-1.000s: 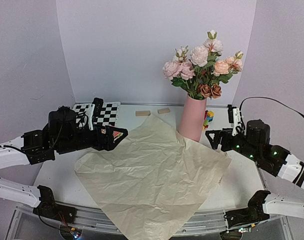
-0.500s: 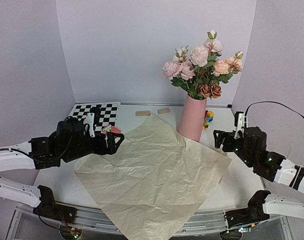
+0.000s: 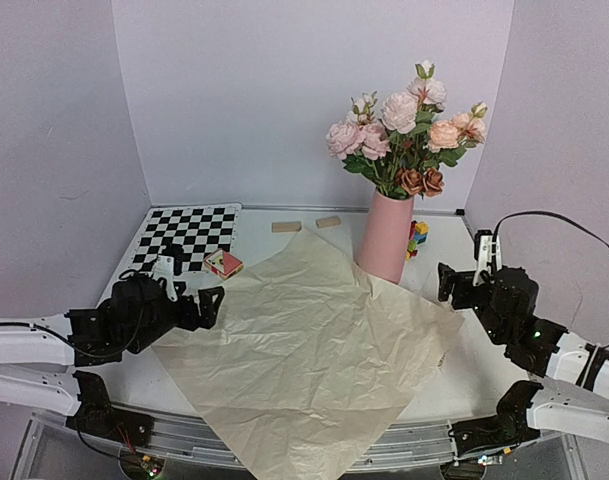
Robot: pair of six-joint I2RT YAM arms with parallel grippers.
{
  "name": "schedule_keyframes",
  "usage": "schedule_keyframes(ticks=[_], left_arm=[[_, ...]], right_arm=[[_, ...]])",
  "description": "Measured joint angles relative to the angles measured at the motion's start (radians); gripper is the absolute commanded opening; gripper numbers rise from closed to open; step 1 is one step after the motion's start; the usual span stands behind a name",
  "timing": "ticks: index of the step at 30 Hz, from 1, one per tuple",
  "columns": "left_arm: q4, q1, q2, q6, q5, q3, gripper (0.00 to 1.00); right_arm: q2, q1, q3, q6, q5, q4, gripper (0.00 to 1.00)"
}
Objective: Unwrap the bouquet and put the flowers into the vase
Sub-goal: Reset both arms
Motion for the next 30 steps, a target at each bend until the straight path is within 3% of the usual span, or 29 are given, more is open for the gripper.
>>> schedule_keyframes(ticks=[5,11,17,22,26,30], left_arm=[[0.073,0.15,-0.036,0.022,0.003,-0.017,1.0],[0.111,0.322,0.054,0.044,0.006,-0.015,1.0],[0.136,0.44,0.117,0.084,0.026,-0.001,1.0],[0.231,0.541,0.148,0.158,0.047,-0.007,1.0],[0.385,0.571,0.162,0.238,0.003,-0.065,1.0],[0.558,0.608,0.285,0.301,-0.043,-0.118,1.0]], right_arm=[[0.088,-0.135,-0.015,-0.073,-0.027,0.135,0.98],[0.286,-0.36,-0.152,-0.093,-0.155,0.475,0.96],[0.567,-0.422,-0.165,-0.14,-0.25,0.674,0.93],[0.813,-0.525,-0.146,-0.124,-0.316,0.725,0.98],[0.835,-0.551,-0.093,-0.118,-0.37,0.721,0.98],[0.834,-0.55,-0.044,-0.121,-0.412,0.763,0.98]])
